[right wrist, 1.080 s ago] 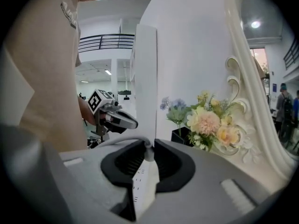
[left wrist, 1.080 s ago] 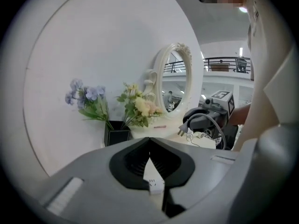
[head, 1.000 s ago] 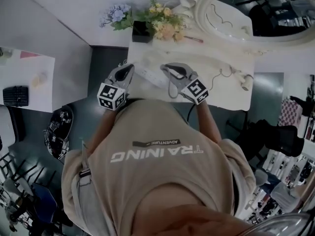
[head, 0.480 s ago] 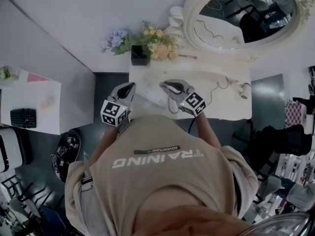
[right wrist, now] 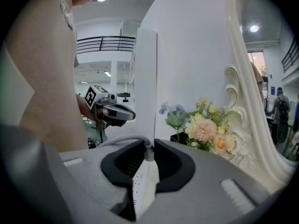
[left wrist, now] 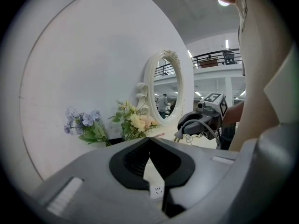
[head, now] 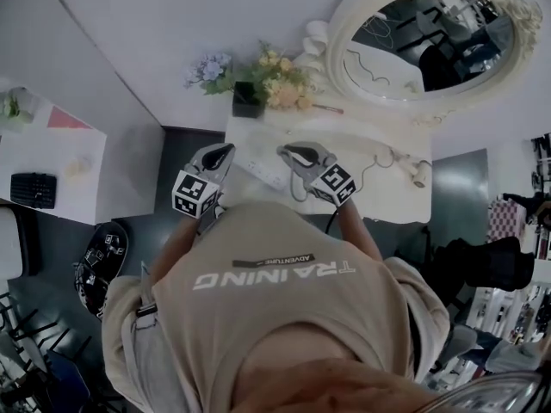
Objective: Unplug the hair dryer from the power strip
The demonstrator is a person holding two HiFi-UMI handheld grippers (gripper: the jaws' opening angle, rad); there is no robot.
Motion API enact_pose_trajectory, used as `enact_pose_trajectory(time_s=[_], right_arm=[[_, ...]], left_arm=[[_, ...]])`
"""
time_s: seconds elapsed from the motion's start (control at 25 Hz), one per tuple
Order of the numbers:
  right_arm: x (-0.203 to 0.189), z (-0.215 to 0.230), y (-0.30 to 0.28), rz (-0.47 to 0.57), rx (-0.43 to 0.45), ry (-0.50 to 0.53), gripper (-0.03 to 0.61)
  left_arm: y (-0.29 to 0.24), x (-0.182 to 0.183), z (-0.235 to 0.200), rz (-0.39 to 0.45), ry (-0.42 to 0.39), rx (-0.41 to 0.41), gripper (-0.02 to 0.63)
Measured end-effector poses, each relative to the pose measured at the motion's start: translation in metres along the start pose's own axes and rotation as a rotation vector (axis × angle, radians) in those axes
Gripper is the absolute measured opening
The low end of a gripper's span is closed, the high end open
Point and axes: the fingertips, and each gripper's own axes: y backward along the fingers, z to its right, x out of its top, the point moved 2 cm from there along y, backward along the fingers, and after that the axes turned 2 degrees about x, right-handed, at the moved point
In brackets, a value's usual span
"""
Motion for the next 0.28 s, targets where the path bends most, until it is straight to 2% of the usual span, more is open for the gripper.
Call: enact_pose_trajectory(time_s=[0.28], right_arm=[[0.009, 0.004, -0.001, 0.007, -0.019, 0.024, 0.067]], left_arm=[[0.003, 0.018, -0.009, 0.044, -0.033, 0.025, 0.006]])
